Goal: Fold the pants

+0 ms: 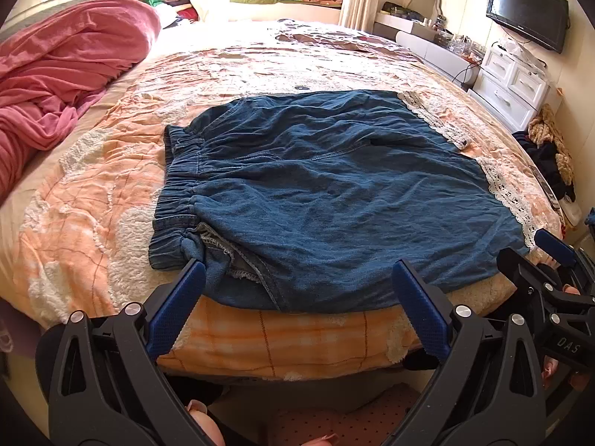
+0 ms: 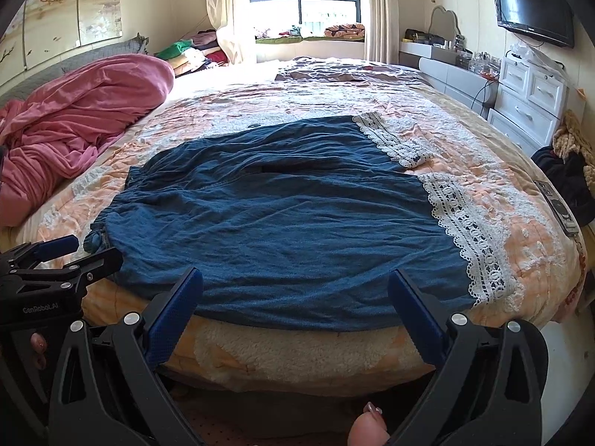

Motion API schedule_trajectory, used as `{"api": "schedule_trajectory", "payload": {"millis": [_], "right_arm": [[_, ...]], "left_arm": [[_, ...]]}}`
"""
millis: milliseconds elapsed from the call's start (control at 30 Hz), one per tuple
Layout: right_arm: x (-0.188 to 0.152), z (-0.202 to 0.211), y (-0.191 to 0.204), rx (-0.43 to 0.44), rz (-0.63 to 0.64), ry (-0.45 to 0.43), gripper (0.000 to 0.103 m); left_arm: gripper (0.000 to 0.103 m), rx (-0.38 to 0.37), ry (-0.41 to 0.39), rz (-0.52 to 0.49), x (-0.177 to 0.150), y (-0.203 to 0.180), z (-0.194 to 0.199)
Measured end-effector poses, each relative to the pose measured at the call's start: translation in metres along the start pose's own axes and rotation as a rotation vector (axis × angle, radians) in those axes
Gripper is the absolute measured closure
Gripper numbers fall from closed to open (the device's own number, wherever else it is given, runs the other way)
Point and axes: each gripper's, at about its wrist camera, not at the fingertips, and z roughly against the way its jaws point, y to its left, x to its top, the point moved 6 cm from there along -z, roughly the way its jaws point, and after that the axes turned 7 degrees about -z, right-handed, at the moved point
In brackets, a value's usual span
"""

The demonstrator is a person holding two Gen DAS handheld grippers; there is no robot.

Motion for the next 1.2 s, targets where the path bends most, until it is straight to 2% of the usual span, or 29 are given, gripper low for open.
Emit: {"api": "schedule_trajectory", "payload": {"millis": [833, 1000, 1200], "right_arm": [[0.003, -0.011, 0.006, 0.022, 0.018, 0.021, 0.004], [0.016, -0.021, 0.007, 0.040, 0.030, 0.015, 0.004], [0.043, -0.042, 0.012, 0.103, 0.053, 0.040, 0.004]], "left_arm": [[0.009, -0.007, 0.004, 0.006, 0.000, 0.005, -0.004], [0.009, -0.016, 0.007, 0.006, 0.004, 0.008, -0.009], [0.009, -0.016, 0.016, 0.026, 0.017, 0.028, -0.021]]}}
